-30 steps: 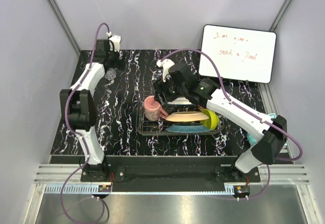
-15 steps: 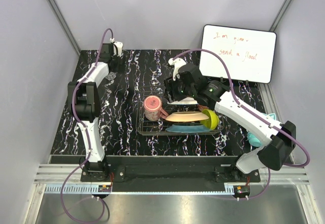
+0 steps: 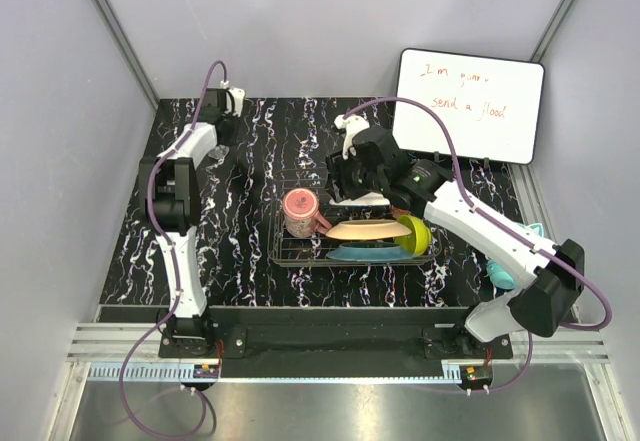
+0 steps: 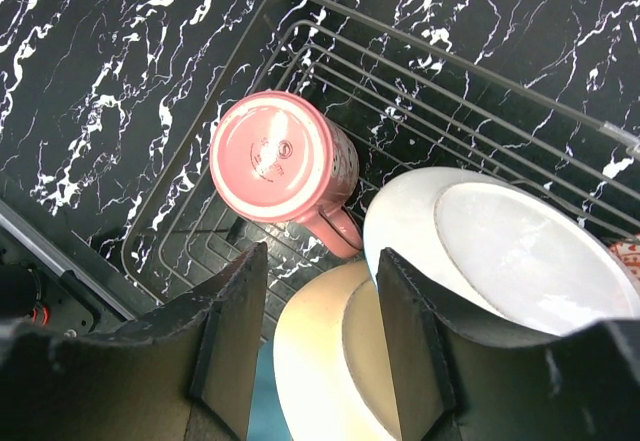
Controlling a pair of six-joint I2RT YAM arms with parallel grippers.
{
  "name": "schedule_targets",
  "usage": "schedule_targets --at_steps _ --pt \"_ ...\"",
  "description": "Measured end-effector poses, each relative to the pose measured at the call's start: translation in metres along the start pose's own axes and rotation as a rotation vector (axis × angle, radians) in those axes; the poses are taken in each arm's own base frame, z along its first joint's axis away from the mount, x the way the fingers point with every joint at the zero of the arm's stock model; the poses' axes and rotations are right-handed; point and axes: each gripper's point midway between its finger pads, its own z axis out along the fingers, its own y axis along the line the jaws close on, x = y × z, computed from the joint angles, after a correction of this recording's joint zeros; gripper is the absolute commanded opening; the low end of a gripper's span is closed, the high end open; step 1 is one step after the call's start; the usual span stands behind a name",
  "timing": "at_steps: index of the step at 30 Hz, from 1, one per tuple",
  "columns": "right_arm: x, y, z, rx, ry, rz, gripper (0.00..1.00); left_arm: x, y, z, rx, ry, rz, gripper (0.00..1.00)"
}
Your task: Load the mixed dishes into the dish rack
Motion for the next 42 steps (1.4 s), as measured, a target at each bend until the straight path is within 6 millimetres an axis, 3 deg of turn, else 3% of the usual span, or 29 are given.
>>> schedule_targets --at_steps 7,10,11,14,15,17,21,23,25,28,32,35,42 --pt "0.000 -0.004 -0.003 0.021 -0.008 0.013 0.54 0.000 -0.004 -0.003 0.026 -0.002 -0.011 0.00" --pt "0.000 -0.005 -0.003 0.024 -0.010 0.018 0.58 0.008 -0.019 -0.026 0.106 0.009 -0.060 0.00" --pt "-0.001 -0.005 -0.003 0.024 -0.011 0.022 0.65 0.012 -0.027 -0.042 0.148 0.016 -0.084 0.00" --pt "-0.007 -0.005 -0.001 -0.009 -0.033 0.054 0.82 0.001 -0.048 -0.109 0.276 -0.029 -0.155 0.00" --pt "-0.011 -0.006 0.000 -0.034 -0.053 0.072 0.92 -0.010 -0.053 -0.136 0.318 -0.072 -0.178 0.00" --pt "-0.017 -0.008 -0.001 -0.082 -0.093 0.109 0.99 -0.040 -0.063 -0.202 0.417 -0.197 -0.209 0.00" --pt "-0.022 -0.006 -0.011 -0.228 -0.176 0.157 1.00 -0.082 -0.079 -0.343 0.633 -0.468 -0.231 0.00" --pt "-0.026 0.004 -0.016 -0.332 -0.215 0.174 1.00 -0.085 -0.091 -0.394 0.748 -0.546 -0.244 0.00" --pt "-0.031 0.016 -0.021 -0.432 -0.246 0.186 1.00 -0.079 -0.109 -0.424 0.883 -0.568 -0.264 0.00" --pt "-0.038 0.038 -0.033 -0.590 -0.280 0.184 1.00 -0.064 -0.137 -0.436 1.121 -0.507 -0.351 0.00" --pt "-0.060 0.062 -0.059 -0.788 -0.349 0.153 1.00 -0.058 -0.152 -0.397 1.297 -0.316 -0.553 0.00" --pt "-0.073 0.074 -0.070 -0.902 -0.369 0.139 1.00 -0.062 -0.161 -0.381 1.352 -0.220 -0.641 0.00" --pt "-0.073 0.082 -0.064 -1.004 -0.320 0.152 1.00 -0.079 -0.177 -0.423 1.473 -0.259 -0.549 0.00"
